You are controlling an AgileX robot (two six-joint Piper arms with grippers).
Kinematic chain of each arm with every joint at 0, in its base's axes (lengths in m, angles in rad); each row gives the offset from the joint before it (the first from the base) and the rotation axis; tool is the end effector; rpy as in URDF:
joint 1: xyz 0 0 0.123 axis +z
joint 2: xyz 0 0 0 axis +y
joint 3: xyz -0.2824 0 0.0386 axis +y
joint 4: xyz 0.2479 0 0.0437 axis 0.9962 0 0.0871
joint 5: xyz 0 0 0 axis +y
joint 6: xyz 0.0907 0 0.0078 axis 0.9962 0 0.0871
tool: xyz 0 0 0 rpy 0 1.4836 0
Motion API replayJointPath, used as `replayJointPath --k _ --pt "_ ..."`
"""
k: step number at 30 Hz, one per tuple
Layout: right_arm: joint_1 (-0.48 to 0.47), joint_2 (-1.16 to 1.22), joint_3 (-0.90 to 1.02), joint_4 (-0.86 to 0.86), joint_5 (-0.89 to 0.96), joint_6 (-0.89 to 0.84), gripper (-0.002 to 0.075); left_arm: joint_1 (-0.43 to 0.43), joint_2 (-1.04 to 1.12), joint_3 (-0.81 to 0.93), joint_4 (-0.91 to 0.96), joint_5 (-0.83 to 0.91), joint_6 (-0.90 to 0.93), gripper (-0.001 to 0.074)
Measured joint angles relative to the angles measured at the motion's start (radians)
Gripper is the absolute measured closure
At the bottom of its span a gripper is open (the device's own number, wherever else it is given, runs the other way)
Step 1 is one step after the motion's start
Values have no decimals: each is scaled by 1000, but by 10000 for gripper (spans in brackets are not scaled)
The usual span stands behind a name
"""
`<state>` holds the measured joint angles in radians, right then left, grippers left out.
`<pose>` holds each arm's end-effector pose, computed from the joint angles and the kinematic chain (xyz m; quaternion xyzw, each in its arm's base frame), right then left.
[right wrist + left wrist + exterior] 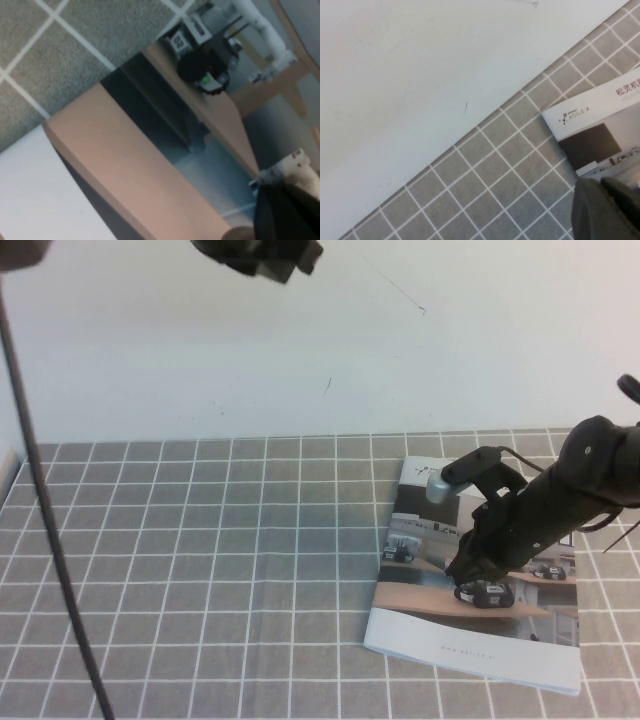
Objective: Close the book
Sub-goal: 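Close the open booklet and leave it lying on the table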
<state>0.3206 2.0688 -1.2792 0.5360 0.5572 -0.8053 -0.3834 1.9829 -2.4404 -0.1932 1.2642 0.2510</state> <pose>0.3780 0.1515 0.1259 -0.3390 0.9126 0.1322 0.1866 0.3825 -0.1722 0.4563 0.2936 0.8577 -0.1227 0.4037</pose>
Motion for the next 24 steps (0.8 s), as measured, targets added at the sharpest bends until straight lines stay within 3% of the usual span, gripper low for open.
replayJointPath --k 9,18,24 --pt "0 -55 -5 -74 26 2 729 0 -150 -2 62 0 26 738" --pt "0 -474 1 -462 90 217 729 0 -284 -2 169 0 28 738" --pt "0 -712 3 -582 223 305 729 0 -384 34 238 0 9 738"
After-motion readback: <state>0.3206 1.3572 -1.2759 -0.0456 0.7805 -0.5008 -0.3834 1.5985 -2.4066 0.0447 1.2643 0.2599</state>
